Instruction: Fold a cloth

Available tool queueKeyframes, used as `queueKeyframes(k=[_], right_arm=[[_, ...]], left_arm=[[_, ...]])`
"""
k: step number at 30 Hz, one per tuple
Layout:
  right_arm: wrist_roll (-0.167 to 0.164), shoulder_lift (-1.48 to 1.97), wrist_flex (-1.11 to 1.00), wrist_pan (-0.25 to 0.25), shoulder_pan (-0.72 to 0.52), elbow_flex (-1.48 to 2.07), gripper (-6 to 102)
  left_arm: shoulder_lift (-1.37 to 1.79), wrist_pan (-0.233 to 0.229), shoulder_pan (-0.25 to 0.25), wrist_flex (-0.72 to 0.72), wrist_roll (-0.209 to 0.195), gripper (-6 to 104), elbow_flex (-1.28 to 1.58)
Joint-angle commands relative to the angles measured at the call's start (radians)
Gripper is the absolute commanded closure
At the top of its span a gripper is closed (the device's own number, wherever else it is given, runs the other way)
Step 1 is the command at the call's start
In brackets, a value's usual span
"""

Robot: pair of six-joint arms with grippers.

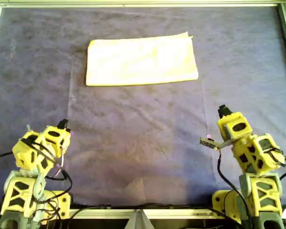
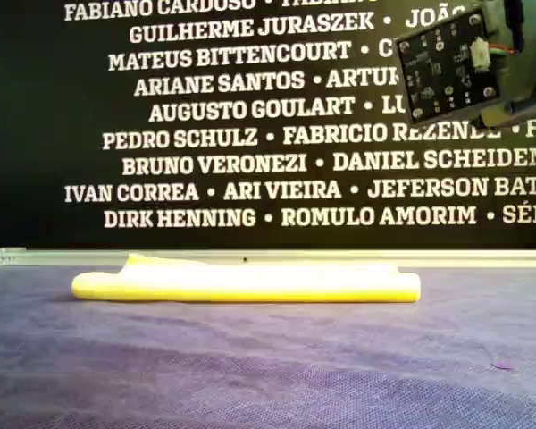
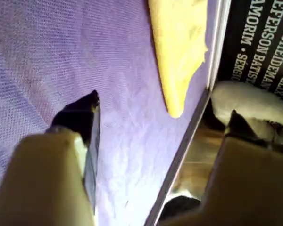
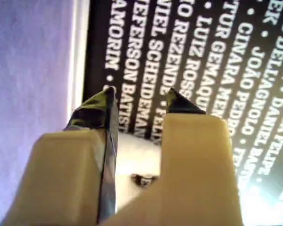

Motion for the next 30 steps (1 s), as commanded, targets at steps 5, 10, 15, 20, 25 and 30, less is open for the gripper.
queueKeyframes(k=[5, 10, 15, 20, 25, 30], right_arm=[[-0.005, -0.006, -0.064, -0.011, 0.043, 0.009, 52], [0.002, -0.072, -0.061, -0.009, 0.043, -0.035, 52], [0.011, -0.420, -0.061, -0.011, 0.043, -0.311, 52], [0.012, -0.950, -0.071, -0.012, 0.044, -0.660, 52], [0.014, -1.276, -0.081, -0.014, 0.046, -0.879, 43], [0.014, -1.419, -0.080, -0.012, 0.046, -1.025, 33]], left_arm=[[0.006, 0.002, 0.017, -0.035, -0.005, 5, -0.018], [0.006, -0.069, 0.003, -0.035, -0.005, 5, -0.038], [-0.112, -0.086, 0.003, -0.035, -0.006, 5, -0.195], [-0.658, -0.084, 0.003, -0.057, -0.037, 4, -0.472], [-1.186, -0.071, 0.000, -0.057, -0.044, 4, -0.819], [-1.420, -0.069, -0.066, -0.057, -0.055, 4, -1.086]])
